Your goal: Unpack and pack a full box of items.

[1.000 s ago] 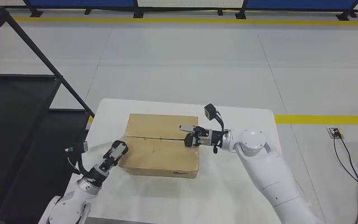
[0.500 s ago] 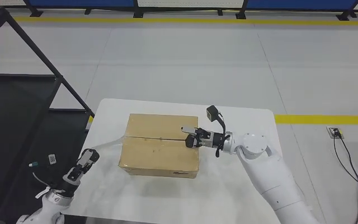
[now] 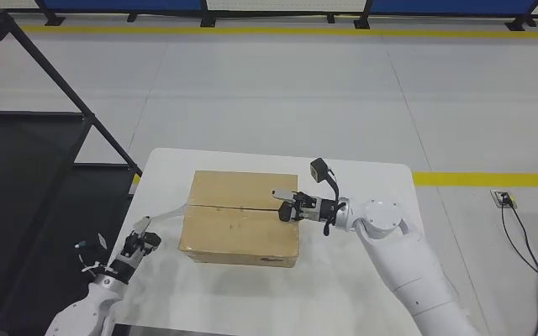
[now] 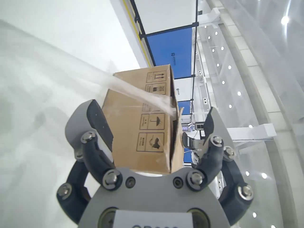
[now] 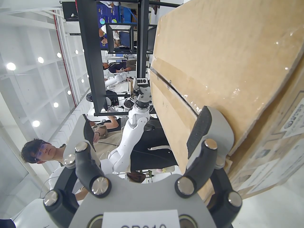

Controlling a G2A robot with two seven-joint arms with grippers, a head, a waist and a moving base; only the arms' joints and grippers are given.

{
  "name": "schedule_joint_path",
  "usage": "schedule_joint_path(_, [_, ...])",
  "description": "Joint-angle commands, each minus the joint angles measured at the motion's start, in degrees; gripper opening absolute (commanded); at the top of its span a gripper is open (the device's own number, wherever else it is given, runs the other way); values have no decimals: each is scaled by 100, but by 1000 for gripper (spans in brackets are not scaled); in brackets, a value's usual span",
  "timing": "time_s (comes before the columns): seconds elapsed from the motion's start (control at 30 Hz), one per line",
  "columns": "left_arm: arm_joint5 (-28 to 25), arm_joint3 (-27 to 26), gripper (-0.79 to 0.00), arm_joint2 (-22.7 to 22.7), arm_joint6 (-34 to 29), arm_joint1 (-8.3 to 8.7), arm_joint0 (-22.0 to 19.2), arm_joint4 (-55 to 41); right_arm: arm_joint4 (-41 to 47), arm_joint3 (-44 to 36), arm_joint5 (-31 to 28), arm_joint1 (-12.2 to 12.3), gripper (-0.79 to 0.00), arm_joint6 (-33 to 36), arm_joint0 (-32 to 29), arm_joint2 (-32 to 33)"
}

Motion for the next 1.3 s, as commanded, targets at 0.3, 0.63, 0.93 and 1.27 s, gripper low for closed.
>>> schedule_joint_path(0.3, [625, 1318, 0, 633, -52, -204, -1192, -881, 0, 0, 0, 0, 0, 0, 0, 0])
schedule_joint_path(0.63, [606, 2133, 0, 924, 28, -375, -1986, -1377, 0, 0, 0, 0, 0, 0, 0, 0])
schedule_joint_path(0.93, [-60, 1782, 0, 644, 24, -374, -1933, -1510, 0, 0, 0, 0, 0, 0, 0, 0])
schedule_joint_path(1.27, [-313, 151, 0, 223, 429, -298, -1170, -803, 0, 0, 0, 0, 0, 0, 0, 0])
